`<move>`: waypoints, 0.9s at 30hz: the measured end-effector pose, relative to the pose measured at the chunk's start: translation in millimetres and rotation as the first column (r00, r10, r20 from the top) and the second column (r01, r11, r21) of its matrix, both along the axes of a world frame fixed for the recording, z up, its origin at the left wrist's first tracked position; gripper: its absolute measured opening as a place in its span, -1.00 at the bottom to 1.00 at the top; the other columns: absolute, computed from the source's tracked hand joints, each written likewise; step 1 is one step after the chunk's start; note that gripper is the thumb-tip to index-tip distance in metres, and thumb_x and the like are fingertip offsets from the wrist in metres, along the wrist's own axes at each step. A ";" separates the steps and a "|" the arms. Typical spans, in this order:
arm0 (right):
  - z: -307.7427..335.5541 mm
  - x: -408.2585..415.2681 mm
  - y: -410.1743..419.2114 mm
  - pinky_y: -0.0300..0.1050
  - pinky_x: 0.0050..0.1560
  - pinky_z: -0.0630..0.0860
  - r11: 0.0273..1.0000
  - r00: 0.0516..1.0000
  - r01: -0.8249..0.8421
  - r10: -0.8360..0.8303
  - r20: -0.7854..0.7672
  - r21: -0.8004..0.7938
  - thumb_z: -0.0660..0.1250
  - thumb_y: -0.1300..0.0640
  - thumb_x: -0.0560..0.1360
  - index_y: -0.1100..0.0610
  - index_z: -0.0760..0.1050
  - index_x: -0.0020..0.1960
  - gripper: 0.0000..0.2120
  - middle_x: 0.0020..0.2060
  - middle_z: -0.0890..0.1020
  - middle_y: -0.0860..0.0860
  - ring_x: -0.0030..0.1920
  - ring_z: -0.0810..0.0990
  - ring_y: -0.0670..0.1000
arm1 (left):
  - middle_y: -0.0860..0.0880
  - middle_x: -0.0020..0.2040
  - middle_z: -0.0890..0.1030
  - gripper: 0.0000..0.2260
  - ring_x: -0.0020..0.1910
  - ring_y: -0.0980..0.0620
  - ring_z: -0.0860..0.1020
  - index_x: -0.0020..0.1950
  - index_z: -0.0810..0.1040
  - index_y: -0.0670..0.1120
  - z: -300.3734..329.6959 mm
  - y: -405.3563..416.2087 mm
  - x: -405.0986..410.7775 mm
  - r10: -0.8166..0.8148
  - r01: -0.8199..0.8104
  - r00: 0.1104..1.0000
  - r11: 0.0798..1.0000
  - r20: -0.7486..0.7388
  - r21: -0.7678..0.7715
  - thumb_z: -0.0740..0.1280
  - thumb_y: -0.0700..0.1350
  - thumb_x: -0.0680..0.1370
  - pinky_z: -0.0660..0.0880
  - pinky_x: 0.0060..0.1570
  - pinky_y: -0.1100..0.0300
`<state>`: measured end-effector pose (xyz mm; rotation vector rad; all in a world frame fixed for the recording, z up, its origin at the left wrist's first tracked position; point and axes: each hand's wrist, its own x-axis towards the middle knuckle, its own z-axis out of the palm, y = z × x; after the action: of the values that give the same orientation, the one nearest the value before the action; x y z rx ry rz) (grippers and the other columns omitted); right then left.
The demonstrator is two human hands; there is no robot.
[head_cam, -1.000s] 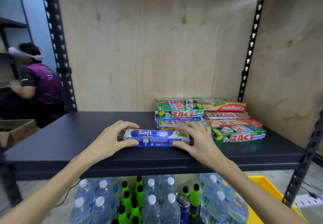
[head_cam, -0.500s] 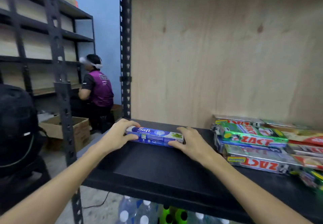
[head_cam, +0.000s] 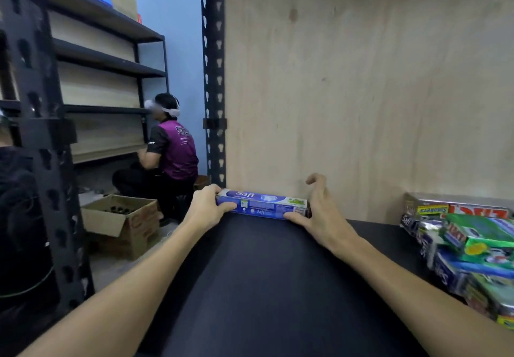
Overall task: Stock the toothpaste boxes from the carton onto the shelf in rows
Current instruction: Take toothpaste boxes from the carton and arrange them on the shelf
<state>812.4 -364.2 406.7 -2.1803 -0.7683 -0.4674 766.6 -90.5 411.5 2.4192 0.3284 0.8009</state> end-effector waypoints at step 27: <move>-0.4 -167.5 -101.7 -0.28 0.14 0.43 0.977 0.989 0.076 -0.100 0.110 0.201 0.41 -0.23 0.49 -0.07 0.27 0.47 -0.36 0.04 0.48 -0.19 0.09 0.48 -0.16 | 0.17 0.22 0.55 -0.58 0.13 0.27 0.52 0.32 0.51 0.03 3.9 -165.9 -154.5 -0.350 0.374 0.916 0.922 0.197 -0.100 0.45 0.12 0.52 0.40 0.01 0.49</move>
<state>644.9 -465.9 406.3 -2.0218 -0.6609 -0.6958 612.1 -256.4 415.5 2.1701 -0.1317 0.7851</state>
